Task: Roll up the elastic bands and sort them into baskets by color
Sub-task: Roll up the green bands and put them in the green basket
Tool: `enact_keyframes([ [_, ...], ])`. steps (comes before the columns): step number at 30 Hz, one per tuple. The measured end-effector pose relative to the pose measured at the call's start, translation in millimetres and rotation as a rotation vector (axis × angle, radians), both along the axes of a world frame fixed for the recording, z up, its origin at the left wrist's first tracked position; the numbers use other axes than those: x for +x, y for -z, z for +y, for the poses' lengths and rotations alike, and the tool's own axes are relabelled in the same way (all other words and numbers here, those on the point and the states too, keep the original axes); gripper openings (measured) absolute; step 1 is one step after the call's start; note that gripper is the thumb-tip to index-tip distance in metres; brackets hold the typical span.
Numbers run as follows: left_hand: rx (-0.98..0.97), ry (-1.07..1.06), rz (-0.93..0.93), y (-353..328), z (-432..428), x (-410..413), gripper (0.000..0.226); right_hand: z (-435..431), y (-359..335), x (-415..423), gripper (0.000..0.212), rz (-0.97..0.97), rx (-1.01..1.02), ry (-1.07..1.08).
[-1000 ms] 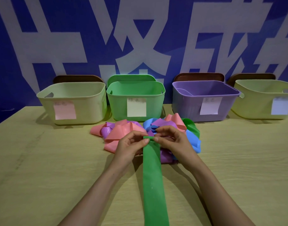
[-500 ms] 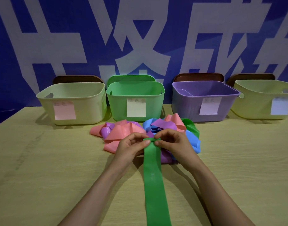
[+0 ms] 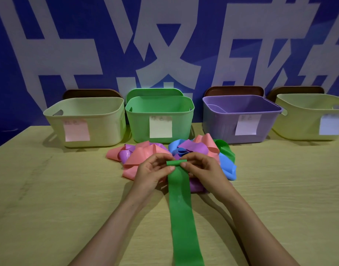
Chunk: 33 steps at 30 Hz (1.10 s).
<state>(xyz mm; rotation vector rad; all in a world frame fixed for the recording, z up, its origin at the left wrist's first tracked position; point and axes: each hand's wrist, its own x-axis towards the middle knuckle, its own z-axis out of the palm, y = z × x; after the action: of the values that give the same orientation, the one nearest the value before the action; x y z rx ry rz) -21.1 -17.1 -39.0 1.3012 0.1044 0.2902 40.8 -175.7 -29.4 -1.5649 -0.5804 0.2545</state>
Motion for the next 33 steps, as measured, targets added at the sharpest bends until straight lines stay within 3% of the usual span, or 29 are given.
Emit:
enact_keyframes([
  [7, -0.053, 0.019, 0.051, -0.2, -4.4, 1.1, 0.029, -1.8, -2.6, 0.1, 0.018, -0.036, 0.029, -0.011],
  [13, 0.011, -0.010, 0.032, 1.9, -1.7, 1.1, 0.019, -0.4, -1.5, 1.4, 0.026, -0.013, 0.012, -0.029],
  [19, 0.030, -0.013, 0.011, -0.5, -0.9, -0.4, 0.019, 2.4, 0.7, 0.2, 0.010, 0.007, 0.020, -0.010],
  [24, 0.003, 0.026, 0.046, -2.2, -3.6, -0.3, 0.025, -0.4, -0.2, 2.2, 0.010, 0.003, 0.067, 0.024],
  [29, -0.081, 0.020, 0.053, -4.8, -6.5, -0.4, 0.009, -2.2, -0.9, 3.2, 0.013, 0.010, 0.041, 0.019],
  [33, -0.028, 0.007, 0.032, -1.5, -3.2, 0.1, 0.012, -1.9, -0.7, 2.6, 0.017, 0.037, 0.062, -0.016],
])
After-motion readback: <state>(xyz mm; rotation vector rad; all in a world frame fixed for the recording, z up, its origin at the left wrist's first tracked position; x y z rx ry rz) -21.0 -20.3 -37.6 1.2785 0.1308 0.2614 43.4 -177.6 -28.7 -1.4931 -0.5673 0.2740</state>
